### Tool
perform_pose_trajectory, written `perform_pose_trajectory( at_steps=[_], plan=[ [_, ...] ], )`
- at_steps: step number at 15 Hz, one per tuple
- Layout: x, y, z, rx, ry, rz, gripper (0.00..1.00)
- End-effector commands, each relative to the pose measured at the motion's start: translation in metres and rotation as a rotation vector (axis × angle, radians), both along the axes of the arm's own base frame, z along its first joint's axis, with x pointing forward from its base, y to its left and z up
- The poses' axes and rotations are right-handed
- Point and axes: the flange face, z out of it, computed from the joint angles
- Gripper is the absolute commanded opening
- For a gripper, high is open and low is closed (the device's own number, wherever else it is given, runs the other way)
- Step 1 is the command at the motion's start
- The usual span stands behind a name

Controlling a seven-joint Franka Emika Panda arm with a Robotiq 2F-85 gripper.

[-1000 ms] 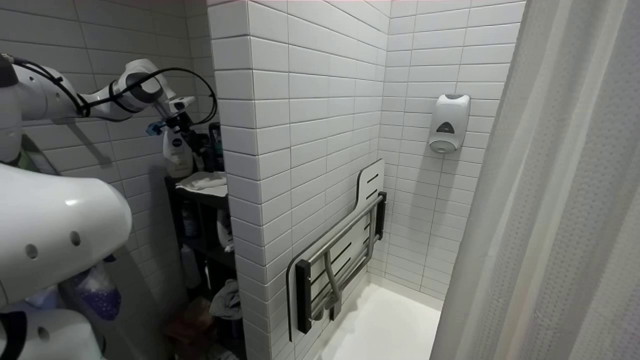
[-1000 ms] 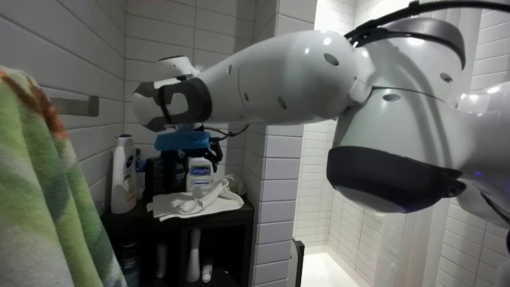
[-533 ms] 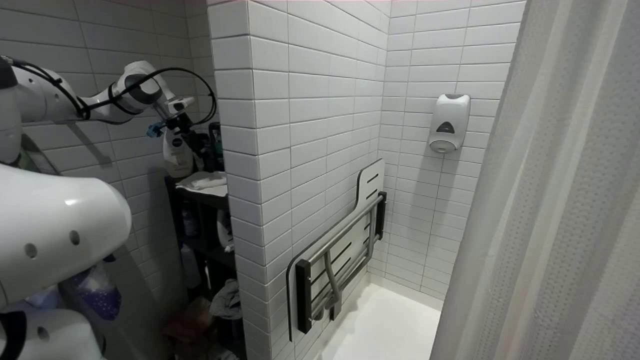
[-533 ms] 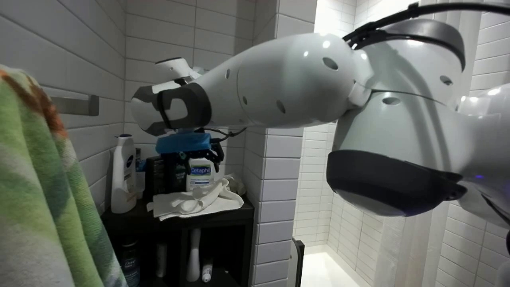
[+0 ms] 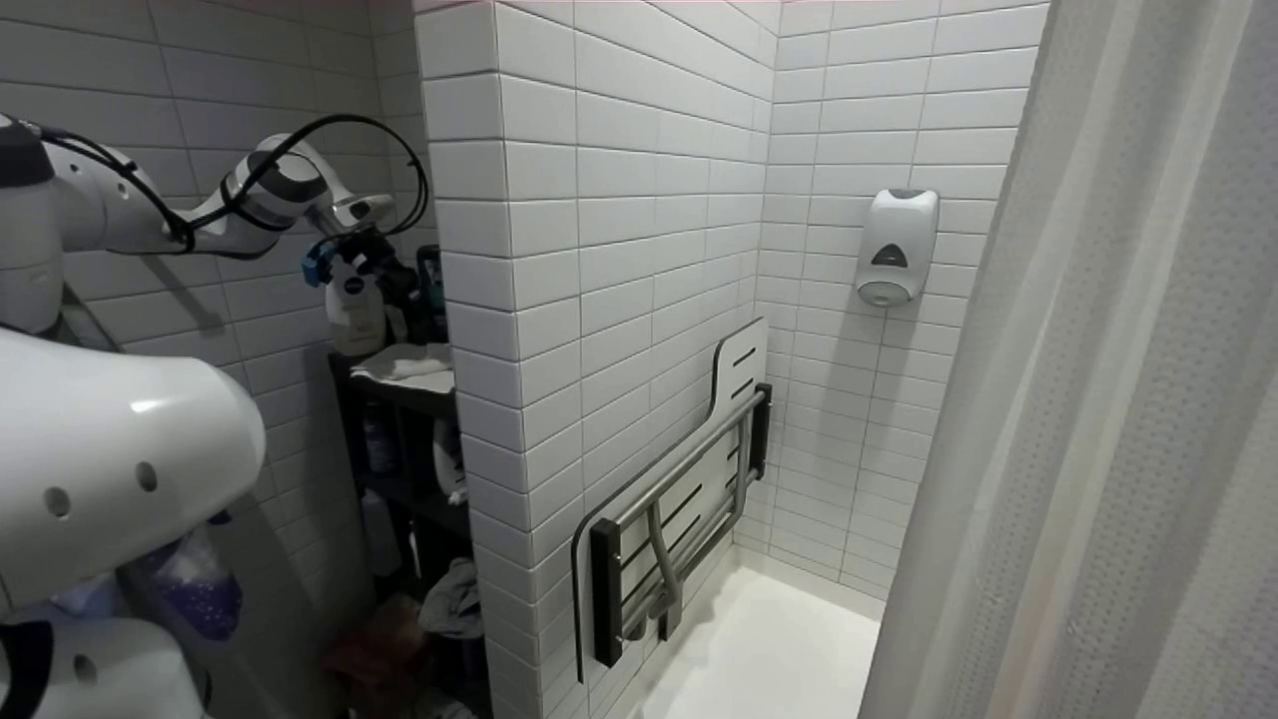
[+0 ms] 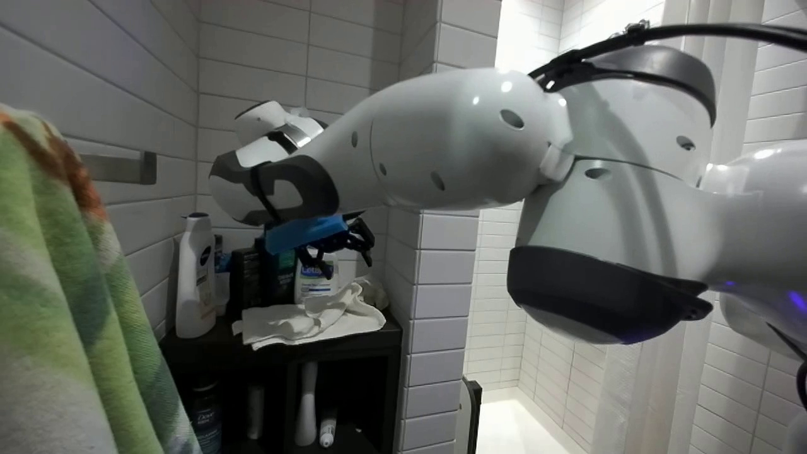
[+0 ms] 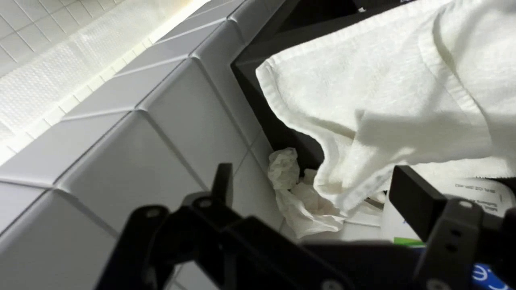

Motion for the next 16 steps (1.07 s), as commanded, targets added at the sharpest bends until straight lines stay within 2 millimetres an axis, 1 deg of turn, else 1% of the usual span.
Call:
perform_pose_trajectory(
  at_steps=[1,4,6,7,9,14,16],
  plan=[
    [0.001,0.002,0.005,0.096,0.067,-0.041,1.0],
    [-0.003,0.008,-0.015,0.221,0.126,-0.111,1.0],
    [-0.006,0.014,-0.031,0.282,0.119,-0.196,1.0],
    [-0.006,0.017,-0.035,0.314,0.103,-0.237,1.0],
    [-0.006,0.023,-0.038,0.373,0.064,-0.307,1.0],
    [0.0,0.035,-0.027,0.507,-0.081,-0.491,1.0],
    [0.003,0.037,-0.027,0.535,-0.118,-0.552,1.0]
  ],
)
